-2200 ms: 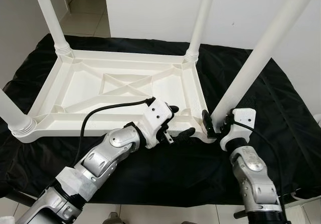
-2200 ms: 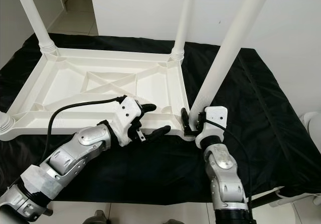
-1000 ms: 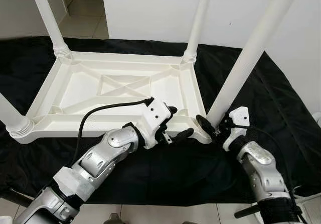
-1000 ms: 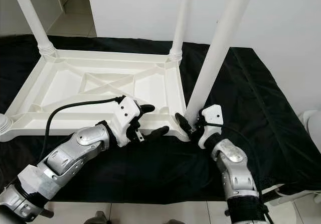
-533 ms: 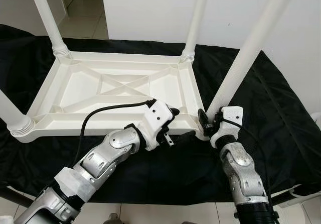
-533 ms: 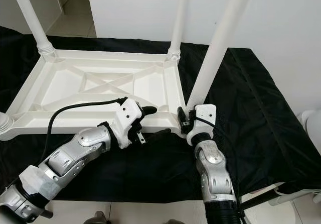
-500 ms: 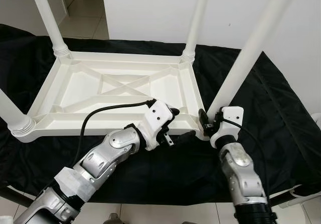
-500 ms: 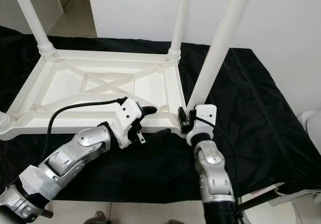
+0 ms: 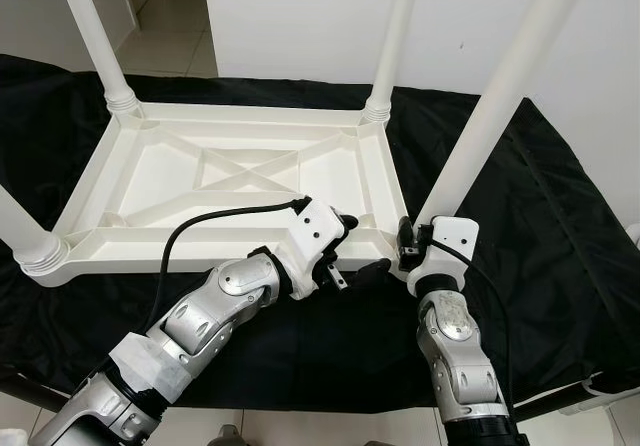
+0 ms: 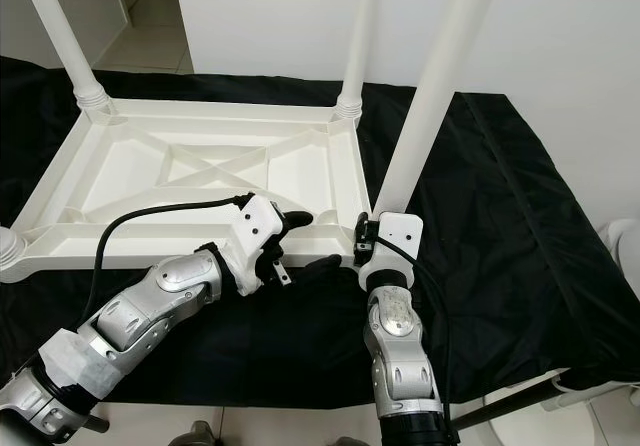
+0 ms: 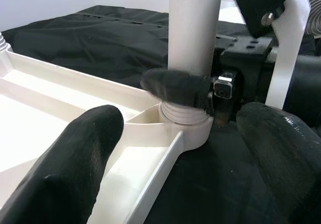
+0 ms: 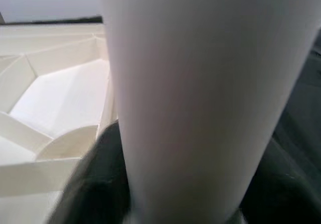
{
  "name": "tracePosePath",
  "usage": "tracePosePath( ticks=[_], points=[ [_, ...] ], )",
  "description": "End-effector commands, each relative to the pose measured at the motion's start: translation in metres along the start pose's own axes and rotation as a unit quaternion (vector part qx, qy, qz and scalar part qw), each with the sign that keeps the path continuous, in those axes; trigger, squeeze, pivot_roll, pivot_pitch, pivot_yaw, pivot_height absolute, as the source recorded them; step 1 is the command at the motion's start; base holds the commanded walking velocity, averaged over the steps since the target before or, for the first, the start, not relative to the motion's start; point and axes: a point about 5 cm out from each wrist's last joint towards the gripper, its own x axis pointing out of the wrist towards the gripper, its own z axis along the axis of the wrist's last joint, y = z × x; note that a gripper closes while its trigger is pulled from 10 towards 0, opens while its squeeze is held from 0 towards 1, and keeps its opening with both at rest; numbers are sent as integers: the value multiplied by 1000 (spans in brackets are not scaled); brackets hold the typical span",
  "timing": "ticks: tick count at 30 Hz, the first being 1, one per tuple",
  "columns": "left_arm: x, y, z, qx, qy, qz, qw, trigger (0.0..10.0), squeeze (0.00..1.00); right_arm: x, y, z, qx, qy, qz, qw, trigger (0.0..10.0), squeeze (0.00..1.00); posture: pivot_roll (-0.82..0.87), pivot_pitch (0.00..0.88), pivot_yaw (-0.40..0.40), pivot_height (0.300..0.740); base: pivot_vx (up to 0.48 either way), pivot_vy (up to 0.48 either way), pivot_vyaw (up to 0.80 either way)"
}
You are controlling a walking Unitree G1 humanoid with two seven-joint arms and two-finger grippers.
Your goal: Building children table
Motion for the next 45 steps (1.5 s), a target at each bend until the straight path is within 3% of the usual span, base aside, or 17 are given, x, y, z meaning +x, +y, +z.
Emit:
tracePosePath(
  ticks=[1, 9, 10, 13, 15, 16, 19, 22, 25, 27, 36, 37, 38, 39, 40, 41, 45],
  points=[
    [0, -15, -1, 1, 5, -135, 991, 10000, 0, -6, 3, -11, 22, 31, -12, 999, 10000, 1000, 15, 5, -26, 740, 0, 0, 0],
    [1, -14, -1, 1, 5, -134, 991, 10000, 0, -8, -10, -5, 15, 11, 23, 1000, 10000, 1000, 10, 6, -29, 740, 0, 0, 0],
    [1, -14, -1, 0, 4, -133, 991, 10000, 0, -9, -16, -5, 17, 10, 62, 998, 10000, 0, 6, 11, -28, 740, 0, 0, 0],
    [1, -14, -1, 0, 4, -133, 991, 10000, 0, -9, -16, -5, 17, 10, 62, 998, 10000, 0, 6, 11, -28, 740, 0, 0, 0],
    [2, -13, 0, 0, 3, -131, 991, 10000, 0, -5, -31, -3, -16, 0, 141, 990, 10000, 0, 6, 15, -21, 740, 0, 0, 0],
    [2, -13, 0, 0, 3, -131, 991, 10000, 0, -5, -31, -3, -16, 0, 141, 990, 10000, 0, 6, 15, -21, 740, 0, 0, 0],
    [1, -12, 0, 1, 4, -130, 992, 10000, 0, 4, -41, 1, -53, -13, 218, 974, 10000, 0, 11, 11, -18, 740, 0, 0, 0],
    [1, -12, 0, 1, 4, -130, 992, 10000, 0, 7, -42, 2, -56, -14, 229, 972, 10000, 0, 11, 11, -18, 740, 0, 0, 0],
    [1, -12, 0, 2, 4, -130, 992, 10000, 0, 14, -40, 4, -61, -17, 250, 966, 10000, 0, 18, 6, -20, 740, 0, 0, 0],
    [1, -13, 0, 3, 4, -130, 991, 10000, 0, 24, -33, 7, -72, -20, 289, 954, 10000, 0, 24, 3, -22, 740, 0, 0, 0],
    [0, -16, -3, 2, 10, -132, 991, 10000, 0, 35, -21, 5, -87, -16, 356, 930, 10000, 0, 34, 1, -29, 740, 0, 0, 0],
    [0, -16, -3, 2, 9, -131, 991, 10000, 0, 35, -20, 3, -85, -12, 361, 929, 6392, 0, 39, 0, -30, 740, 0, 0, 0],
    [0, -16, -3, 2, 9, -131, 991, 10000, 0, 35, -20, 3, -85, -12, 361, 929, 6392, 0, 39, 0, -30, 740, 0, 0, 0],
    [0, -15, -2, 3, 9, -130, 991, 10000, 0, 35, -19, 1, -83, -7, 365, 927, 2667, 0, 42, 0, -32, 740, 0, 0, 0],
    [0, -15, -2, 3, 9, -130, 991, 10000, 0, 35, -19, 1, -83, -7, 365, 927, 2667, 0, 42, 0, -32, 740, 0, 0, 0],
    [0, -15, -2, 3, 9, -130, 992, 10000, 0, 36, -19, -2, -79, -2, 369, 926, 0, 0, 42, 0, -32, 740, 0, 0, 0],
    [-2, -14, -1, 3, 9, -128, 992, 10000, 0, 32, -20, -8, -66, 9, 372, 926, 0, 0, 40, 3, -30, 740, 0, 0, 0]
  ],
)
